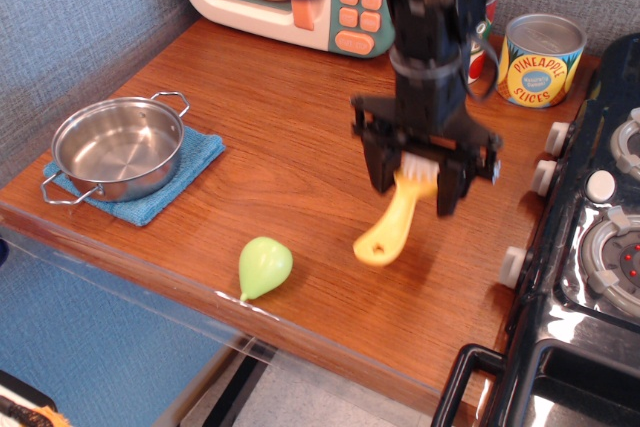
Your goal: Move the brush from the microwave to the middle right
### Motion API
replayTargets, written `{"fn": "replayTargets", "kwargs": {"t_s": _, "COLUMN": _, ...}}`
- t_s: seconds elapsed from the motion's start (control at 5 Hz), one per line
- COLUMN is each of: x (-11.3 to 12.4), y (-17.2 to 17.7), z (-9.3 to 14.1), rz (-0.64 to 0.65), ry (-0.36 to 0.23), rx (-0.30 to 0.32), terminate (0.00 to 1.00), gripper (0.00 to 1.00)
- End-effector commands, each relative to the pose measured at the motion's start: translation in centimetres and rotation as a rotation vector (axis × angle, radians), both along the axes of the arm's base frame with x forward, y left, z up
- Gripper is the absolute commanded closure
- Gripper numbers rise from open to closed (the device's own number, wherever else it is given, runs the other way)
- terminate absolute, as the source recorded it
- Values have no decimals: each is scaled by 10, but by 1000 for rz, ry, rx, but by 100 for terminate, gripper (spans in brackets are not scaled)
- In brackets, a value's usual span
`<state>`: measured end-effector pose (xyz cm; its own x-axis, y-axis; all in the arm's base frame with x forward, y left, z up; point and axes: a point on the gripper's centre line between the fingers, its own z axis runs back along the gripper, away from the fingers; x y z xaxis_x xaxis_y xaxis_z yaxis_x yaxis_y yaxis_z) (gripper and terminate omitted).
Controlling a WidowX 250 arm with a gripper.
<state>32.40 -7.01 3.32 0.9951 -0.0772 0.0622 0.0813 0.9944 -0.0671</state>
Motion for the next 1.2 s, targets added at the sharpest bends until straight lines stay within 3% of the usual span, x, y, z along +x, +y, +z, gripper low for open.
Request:
{"fn": "replayTargets", "kwargs": {"t_s": 0.0, "x": 2, "y": 3, "z": -25, "rz": 68, "ry": 21, "rx": 56, "terminate": 0, "gripper": 100}}
{"fn": "replayTargets", "kwargs": {"t_s": 0.2, "x": 1, "y": 4, "z": -27, "rz": 34, "ry": 18, "rx": 76, "terminate": 0, "gripper": 0}}
{"fn": "replayTargets", "kwargs": {"t_s": 0.4, "x": 2, "y": 1, "z": -3, "rz": -5, "ry": -29, "rx": 45, "terminate": 0, "gripper": 0}}
{"fn": "replayTargets", "kwargs": {"t_s": 0.8, "x": -7, "y": 23, "z": 80, "rz": 21, "ry": -154, "rx": -98, "terminate": 0, "gripper": 0}}
{"fn": "replayTargets", "kwargs": {"t_s": 1.0, "x": -9, "y": 41, "z": 81, "rz": 30, "ry": -118, "rx": -91, "terminate": 100, "gripper": 0}}
